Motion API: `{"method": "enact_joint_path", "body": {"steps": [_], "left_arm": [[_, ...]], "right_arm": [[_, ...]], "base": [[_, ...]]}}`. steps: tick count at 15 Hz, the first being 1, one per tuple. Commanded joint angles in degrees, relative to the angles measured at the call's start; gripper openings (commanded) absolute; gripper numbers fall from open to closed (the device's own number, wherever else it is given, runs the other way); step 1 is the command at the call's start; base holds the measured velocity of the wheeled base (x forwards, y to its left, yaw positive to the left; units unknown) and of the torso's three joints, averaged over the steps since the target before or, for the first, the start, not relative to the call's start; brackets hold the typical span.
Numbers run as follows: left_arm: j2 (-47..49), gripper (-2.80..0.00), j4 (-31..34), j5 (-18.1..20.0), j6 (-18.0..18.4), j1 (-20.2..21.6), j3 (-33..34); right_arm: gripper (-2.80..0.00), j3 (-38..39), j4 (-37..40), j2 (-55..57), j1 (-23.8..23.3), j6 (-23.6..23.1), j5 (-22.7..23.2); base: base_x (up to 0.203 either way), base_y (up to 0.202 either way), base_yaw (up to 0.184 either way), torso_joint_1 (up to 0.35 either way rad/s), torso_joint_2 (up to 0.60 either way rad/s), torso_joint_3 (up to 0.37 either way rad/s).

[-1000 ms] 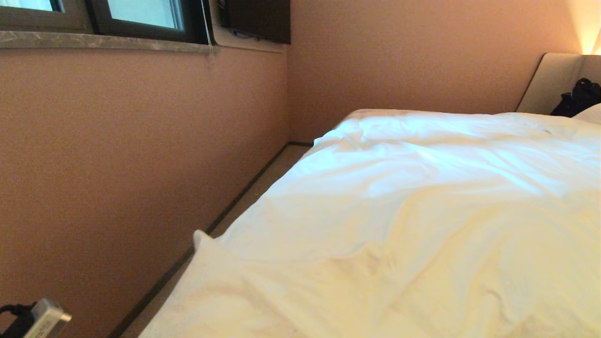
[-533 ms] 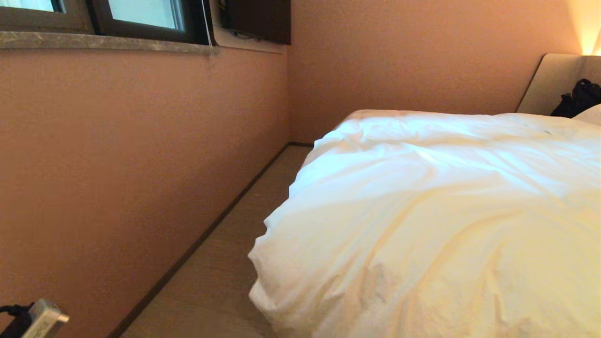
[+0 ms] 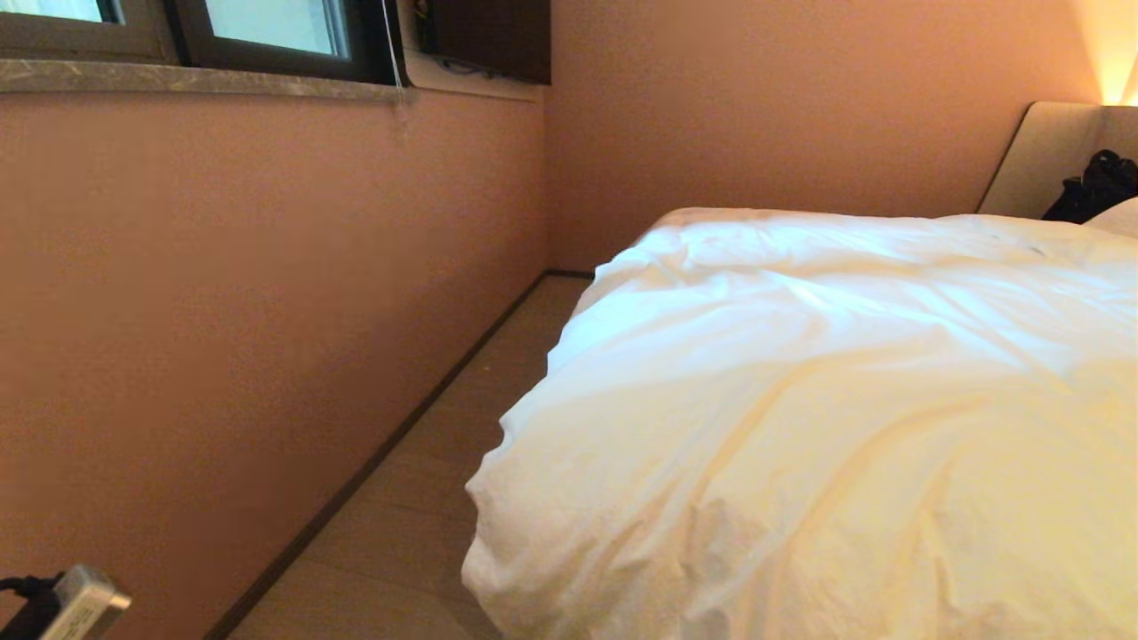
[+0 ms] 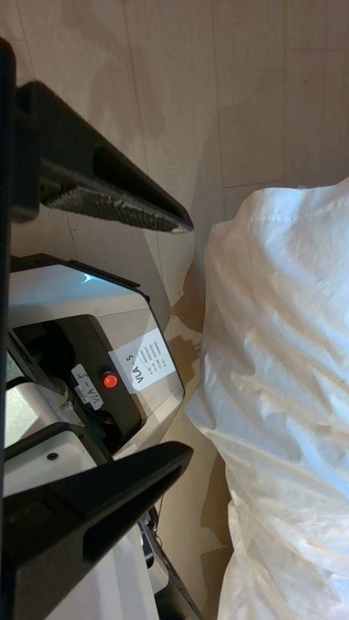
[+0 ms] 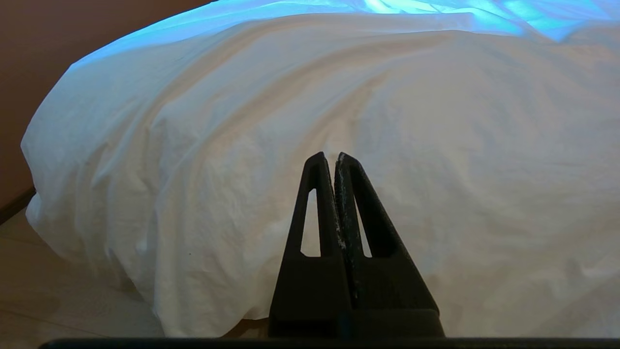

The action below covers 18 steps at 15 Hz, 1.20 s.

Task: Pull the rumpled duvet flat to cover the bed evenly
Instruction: Flatten the corners of the folded blanket

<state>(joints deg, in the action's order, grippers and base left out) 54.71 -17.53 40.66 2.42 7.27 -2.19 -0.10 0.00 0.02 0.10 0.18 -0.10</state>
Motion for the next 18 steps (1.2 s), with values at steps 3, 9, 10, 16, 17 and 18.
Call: {"method": "enact_joint_path", "body": {"steps": [3, 9, 10, 16, 17, 18], "left_arm": [[0.88, 0.00, -0.06, 0.03, -0.21, 0.03, -0.31], [10.74, -2.80, -0.80, -0.06, -4.35, 0.30, -4.94], [12.53, -2.80, -0.88, -0.11, -5.99, 0.35, -7.39], [23.29, -2.80, -0.76, 1.14, -12.49, 0.38, -24.93], [26.86, -2.80, -0.71, 1.63, -12.58, 0.28, -28.76], [30.64, -2.80, -0.63, 2.46, -12.65, 0.22, -32.46]], "right_arm": [[-2.80, 0.01, 0.00, -0.02, -0.01, -0.01, 0.01], [-2.80, 0.01, 0.00, -0.02, 0.01, -0.01, 0.01], [-2.80, 0.01, 0.00, -0.02, 0.08, -0.01, 0.01], [-2.80, 0.01, 0.00, -0.02, 0.00, -0.01, 0.01], [-2.80, 0.01, 0.00, -0.02, 0.02, -0.01, 0.01], [-2.80, 0.01, 0.00, -0.02, 0.08, -0.01, 0.01]], "base": [[0.000, 0.000, 0.000, 0.000, 0.00, 0.000], [0.000, 0.000, 0.000, 0.000, 0.00, 0.000], [0.000, 0.000, 0.000, 0.000, 0.00, 0.000], [0.000, 0.000, 0.000, 0.000, 0.00, 0.000], [0.000, 0.000, 0.000, 0.000, 0.00, 0.000], [0.000, 0.000, 0.000, 0.000, 0.00, 0.000]]}}
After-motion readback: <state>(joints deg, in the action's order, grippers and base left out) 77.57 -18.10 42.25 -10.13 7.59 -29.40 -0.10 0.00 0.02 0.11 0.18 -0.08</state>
